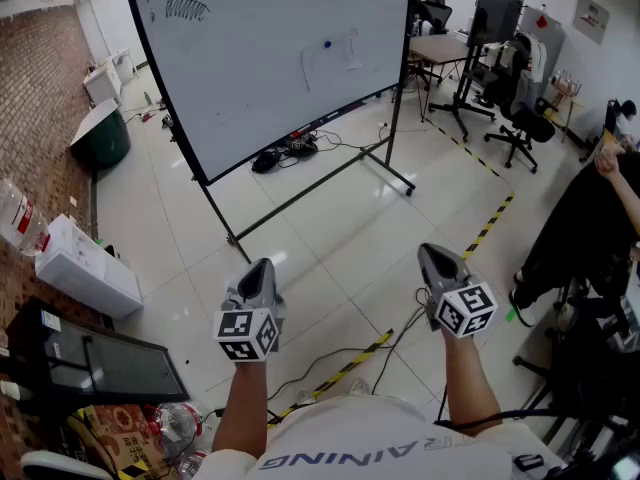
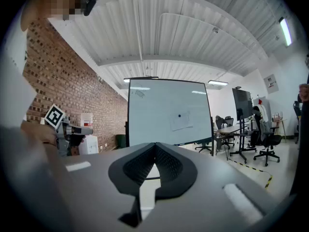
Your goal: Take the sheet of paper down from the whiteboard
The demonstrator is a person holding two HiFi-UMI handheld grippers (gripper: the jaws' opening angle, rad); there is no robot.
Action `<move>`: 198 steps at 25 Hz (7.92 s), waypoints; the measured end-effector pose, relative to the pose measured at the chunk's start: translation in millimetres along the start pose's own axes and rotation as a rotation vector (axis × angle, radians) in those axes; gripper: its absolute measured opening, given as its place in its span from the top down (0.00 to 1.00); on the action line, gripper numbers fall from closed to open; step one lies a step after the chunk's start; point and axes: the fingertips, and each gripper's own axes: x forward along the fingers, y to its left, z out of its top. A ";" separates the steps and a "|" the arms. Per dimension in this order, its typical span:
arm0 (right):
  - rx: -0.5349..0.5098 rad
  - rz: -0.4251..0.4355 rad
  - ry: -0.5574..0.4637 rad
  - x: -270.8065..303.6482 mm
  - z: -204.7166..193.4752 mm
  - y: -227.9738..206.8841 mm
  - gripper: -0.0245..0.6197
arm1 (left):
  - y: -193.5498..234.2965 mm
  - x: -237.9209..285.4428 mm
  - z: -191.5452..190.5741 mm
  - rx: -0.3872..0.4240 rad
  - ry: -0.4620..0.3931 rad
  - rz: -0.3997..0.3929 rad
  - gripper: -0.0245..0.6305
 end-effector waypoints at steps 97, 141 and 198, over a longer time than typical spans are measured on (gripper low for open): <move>-0.082 0.466 -0.148 734.6 217.5 -453.1 0.95 | 138.8 780.6 226.8 0.077 -0.153 0.277 0.96; -0.082 0.866 -0.142 794.4 244.3 -458.6 0.95 | 133.8 817.8 290.0 0.477 -0.077 0.884 0.75; -0.203 0.814 -0.048 779.1 210.5 -482.5 0.95 | 132.3 738.7 224.2 0.079 -0.152 0.745 0.76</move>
